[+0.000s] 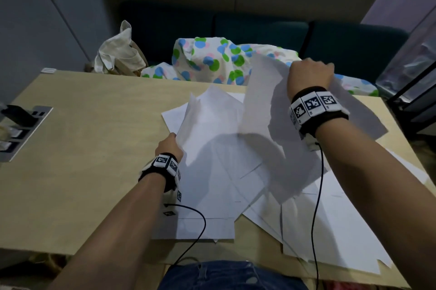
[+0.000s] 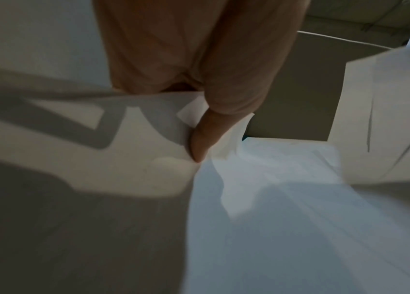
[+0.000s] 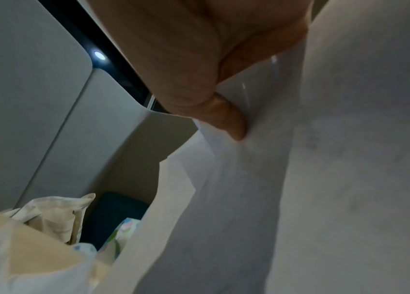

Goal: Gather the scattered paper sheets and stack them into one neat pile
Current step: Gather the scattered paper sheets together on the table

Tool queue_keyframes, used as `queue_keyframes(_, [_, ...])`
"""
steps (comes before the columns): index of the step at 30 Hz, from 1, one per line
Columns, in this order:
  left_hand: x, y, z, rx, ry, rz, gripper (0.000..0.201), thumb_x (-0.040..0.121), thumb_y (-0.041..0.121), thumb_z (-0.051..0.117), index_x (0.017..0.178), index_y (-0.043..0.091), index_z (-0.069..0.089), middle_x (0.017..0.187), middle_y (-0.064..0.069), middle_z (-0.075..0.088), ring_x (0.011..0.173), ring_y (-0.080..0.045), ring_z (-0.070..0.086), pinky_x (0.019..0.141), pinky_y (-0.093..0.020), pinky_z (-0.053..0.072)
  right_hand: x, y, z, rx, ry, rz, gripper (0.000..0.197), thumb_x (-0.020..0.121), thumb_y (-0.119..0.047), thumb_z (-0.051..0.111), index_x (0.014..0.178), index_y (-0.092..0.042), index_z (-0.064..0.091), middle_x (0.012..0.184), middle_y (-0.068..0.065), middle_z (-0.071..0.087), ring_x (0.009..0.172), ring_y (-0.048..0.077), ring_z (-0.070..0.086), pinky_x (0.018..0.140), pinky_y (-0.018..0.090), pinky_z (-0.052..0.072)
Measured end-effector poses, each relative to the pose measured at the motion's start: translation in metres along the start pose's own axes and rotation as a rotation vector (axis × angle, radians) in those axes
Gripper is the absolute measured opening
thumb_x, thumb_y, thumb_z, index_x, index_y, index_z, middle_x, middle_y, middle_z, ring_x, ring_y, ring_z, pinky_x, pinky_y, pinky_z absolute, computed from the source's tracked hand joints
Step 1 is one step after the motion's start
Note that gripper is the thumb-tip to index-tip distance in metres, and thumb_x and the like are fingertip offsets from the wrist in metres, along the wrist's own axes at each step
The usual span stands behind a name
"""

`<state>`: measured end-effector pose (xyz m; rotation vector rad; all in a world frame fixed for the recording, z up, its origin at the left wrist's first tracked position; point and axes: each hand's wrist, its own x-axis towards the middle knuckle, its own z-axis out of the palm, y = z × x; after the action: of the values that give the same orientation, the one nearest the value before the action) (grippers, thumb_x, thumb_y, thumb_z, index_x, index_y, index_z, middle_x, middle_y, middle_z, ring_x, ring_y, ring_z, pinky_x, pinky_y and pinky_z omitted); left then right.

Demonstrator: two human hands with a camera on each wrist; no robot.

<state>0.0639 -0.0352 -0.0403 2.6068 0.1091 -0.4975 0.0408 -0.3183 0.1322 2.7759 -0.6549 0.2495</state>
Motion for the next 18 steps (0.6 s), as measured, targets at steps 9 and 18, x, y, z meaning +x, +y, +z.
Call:
queue_keyframes(9, [0.002,0.003,-0.009,-0.129,-0.074,-0.094,0.032,0.091,0.007,0.046,0.122,0.001,0.048,0.122,-0.021,0.057,0.107,-0.037,0.056,0.078,-0.035,0.04,0.018,-0.007,-0.045,0.223,0.153,0.065,0.03,0.093,0.0,0.041,0.12,0.002,0.052,0.122,0.023,0.056,0.11,0.044,0.056,0.084,0.048,0.046])
queue_keyframes(18, [0.003,-0.011,-0.008,-0.418,-0.188,-0.203,0.053,0.081,-0.003,0.057,0.132,-0.002,0.044,0.127,-0.018,0.057,0.108,-0.033,0.056,0.08,-0.03,0.042,0.01,0.012,-0.036,0.846,0.144,0.503,0.025,0.091,-0.008,0.045,0.111,-0.003,0.059,0.122,0.019,0.06,0.112,0.037,0.057,0.087,0.038,0.045])
